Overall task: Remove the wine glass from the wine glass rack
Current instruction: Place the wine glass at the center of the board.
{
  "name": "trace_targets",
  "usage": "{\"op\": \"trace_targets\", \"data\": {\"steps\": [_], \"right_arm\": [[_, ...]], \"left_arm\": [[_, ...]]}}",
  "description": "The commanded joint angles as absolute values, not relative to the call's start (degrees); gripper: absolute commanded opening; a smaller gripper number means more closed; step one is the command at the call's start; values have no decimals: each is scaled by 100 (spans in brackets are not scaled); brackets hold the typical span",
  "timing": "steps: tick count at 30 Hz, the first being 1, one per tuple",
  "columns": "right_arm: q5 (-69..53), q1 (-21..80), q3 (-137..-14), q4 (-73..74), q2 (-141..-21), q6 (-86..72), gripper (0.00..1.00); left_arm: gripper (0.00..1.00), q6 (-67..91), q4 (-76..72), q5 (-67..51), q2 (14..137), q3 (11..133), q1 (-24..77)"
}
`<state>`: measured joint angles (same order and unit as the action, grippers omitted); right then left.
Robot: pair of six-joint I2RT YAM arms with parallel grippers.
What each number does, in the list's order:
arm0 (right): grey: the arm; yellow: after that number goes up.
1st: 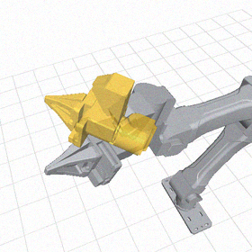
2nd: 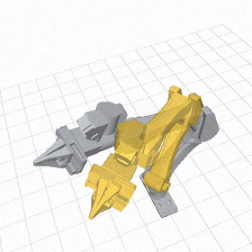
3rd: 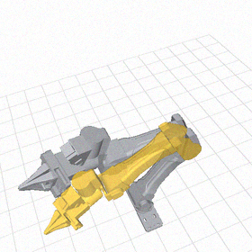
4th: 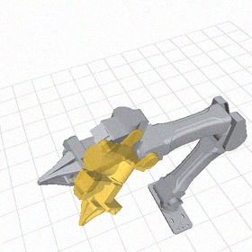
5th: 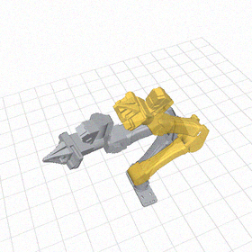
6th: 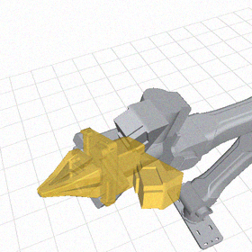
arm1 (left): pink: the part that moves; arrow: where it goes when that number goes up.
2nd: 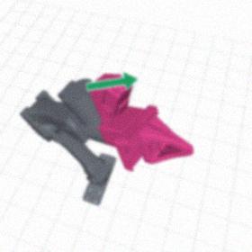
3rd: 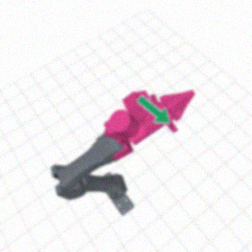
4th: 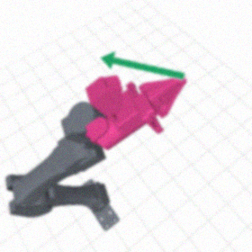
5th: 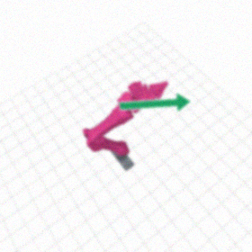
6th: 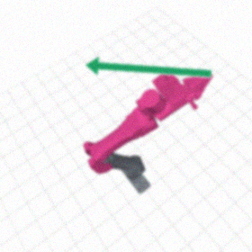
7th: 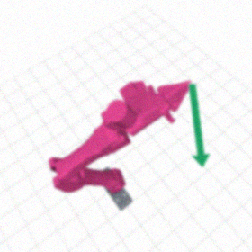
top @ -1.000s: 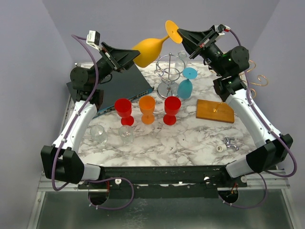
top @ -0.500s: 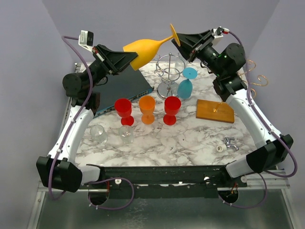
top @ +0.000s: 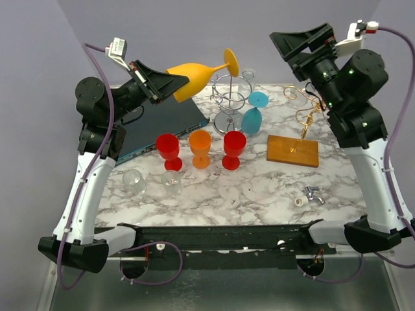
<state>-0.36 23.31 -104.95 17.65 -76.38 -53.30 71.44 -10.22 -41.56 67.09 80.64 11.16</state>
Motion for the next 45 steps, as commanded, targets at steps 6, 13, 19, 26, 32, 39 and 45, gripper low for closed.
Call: {"op": "trace_targets", "data": {"steps": [6, 13, 19, 26, 32, 39, 45], "right_arm": [[1357, 2370, -11010, 2997, -7387, -3149, 100], [1389, 2369, -11121, 3278, -7462, -2762, 100], [1390, 2373, -10961, 3243, -7400, -2666, 100], [1334, 2373, -10874, 3321, -7452, -2573, 100], [1252, 2371, -10983, 3550, -7673, -2546, 100], [1457, 2366, -10912, 3585, -7630, -2449, 100], [1433, 2319, -10984, 3864, -7811, -2368, 100]], "left_arm": [[0, 4358, 4102, -2153, 7003, 9508, 2834], [0, 4061, 5743, -575, 7426, 9752, 4484], [0, 4039, 6643, 276, 7759, 9739, 5375], [0, 4041, 6878, 463, 7960, 8954, 5599], [0, 3957, 6605, 669, 8232, 8414, 5599], [0, 3766, 6417, 772, 8628, 8306, 5599], [0, 3622, 6335, 820, 8965, 8366, 5590]]}}
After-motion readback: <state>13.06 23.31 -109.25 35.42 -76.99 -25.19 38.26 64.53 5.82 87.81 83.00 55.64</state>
